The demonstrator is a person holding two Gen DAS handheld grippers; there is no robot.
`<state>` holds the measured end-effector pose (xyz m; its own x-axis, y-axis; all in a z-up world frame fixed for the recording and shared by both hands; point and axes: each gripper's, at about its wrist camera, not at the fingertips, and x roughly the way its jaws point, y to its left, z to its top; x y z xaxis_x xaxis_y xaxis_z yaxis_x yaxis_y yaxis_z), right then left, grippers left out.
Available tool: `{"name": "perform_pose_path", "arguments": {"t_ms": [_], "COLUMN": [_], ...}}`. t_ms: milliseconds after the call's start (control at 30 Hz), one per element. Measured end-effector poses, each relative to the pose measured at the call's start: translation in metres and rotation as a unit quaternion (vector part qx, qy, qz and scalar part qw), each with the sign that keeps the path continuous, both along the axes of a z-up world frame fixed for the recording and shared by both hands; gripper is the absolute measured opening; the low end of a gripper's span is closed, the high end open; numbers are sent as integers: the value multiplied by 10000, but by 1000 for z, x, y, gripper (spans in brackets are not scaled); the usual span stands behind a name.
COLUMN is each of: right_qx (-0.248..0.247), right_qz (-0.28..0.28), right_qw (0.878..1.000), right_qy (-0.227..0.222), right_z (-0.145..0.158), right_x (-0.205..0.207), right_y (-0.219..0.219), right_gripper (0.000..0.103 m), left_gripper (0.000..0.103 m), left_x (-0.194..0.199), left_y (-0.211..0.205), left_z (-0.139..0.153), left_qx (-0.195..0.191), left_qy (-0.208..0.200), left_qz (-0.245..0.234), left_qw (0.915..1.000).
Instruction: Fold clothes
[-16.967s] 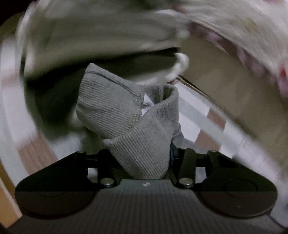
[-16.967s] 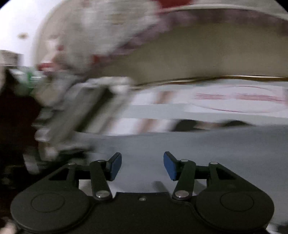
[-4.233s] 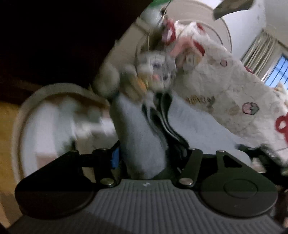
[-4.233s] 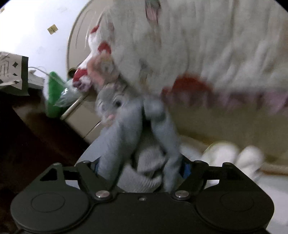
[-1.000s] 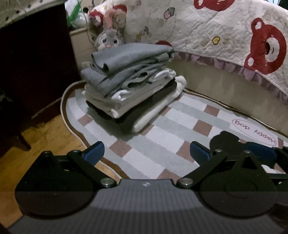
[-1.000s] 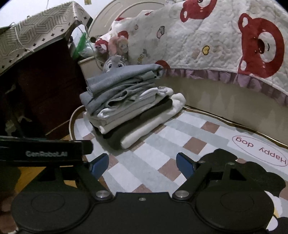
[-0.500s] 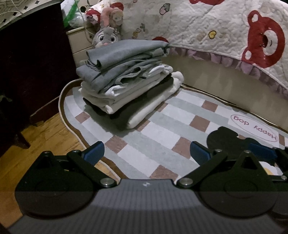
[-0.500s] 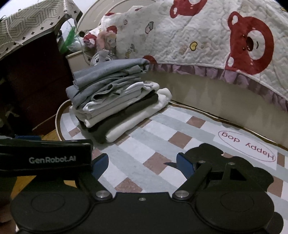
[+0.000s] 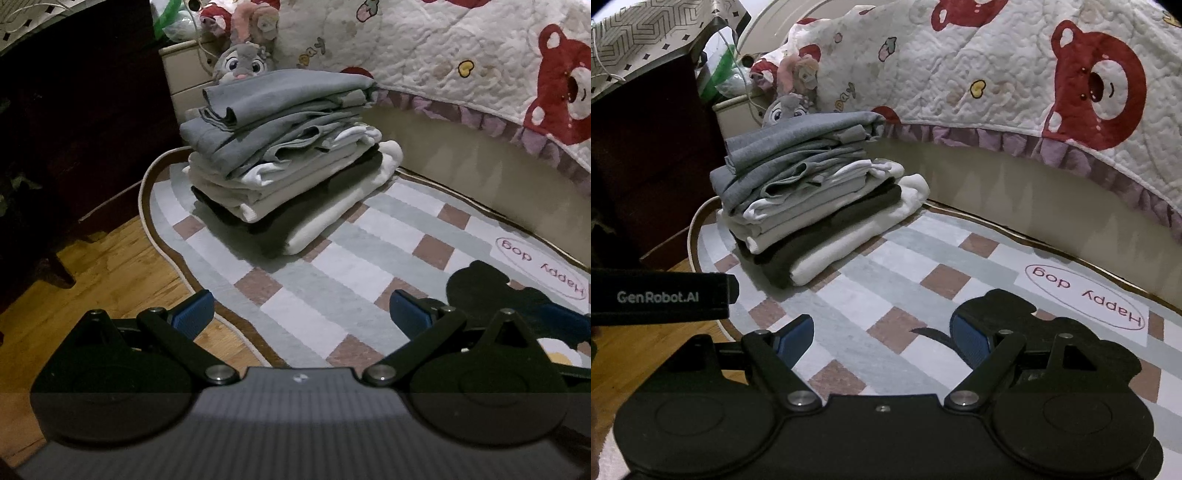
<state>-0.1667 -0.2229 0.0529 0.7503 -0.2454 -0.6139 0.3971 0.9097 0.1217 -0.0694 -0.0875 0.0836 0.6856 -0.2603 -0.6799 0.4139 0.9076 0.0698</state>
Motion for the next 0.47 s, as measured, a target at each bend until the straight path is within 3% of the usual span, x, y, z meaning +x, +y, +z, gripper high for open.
{"name": "perform_pose_path", "arguments": {"t_ms": [467], "right_qx": [-11], "right_qz": [42], "right_qw": [10000], "right_qy": [84], "right_z": [-3], "right_x": [3], "right_y": [5], "right_gripper": [86], "left_gripper": [103], "left_x": [0], "left_y": [2], "left_z": [-3], "left_qx": [43], "left_qy": [15], "left_qz": [-11], "left_qw": [10000]}}
